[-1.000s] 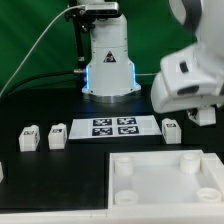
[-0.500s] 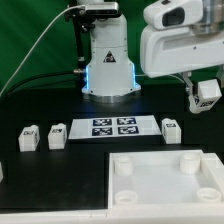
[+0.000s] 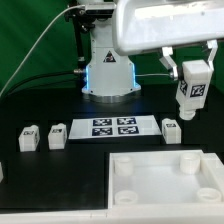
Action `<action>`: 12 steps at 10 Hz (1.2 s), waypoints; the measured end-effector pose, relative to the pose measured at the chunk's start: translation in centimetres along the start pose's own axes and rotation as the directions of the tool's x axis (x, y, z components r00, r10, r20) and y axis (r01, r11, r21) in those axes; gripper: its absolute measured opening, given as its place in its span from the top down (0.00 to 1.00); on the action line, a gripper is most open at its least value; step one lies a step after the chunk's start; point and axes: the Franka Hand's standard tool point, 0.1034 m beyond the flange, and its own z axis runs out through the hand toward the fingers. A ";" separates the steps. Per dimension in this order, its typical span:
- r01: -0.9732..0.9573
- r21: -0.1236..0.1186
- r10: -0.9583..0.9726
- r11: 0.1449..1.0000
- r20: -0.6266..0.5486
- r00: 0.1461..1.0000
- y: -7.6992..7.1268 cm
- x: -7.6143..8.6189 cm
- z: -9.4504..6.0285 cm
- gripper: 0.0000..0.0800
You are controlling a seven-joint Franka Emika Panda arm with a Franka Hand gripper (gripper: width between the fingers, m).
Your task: Assemble one leg
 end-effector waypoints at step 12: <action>-0.009 0.035 0.014 0.999 -0.128 0.992 -0.5 0.2 7.4 0.63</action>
Offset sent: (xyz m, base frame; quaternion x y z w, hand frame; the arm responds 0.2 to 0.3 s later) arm 0.0000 0.0000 0.0000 0.0000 0.0899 0.0000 0.9960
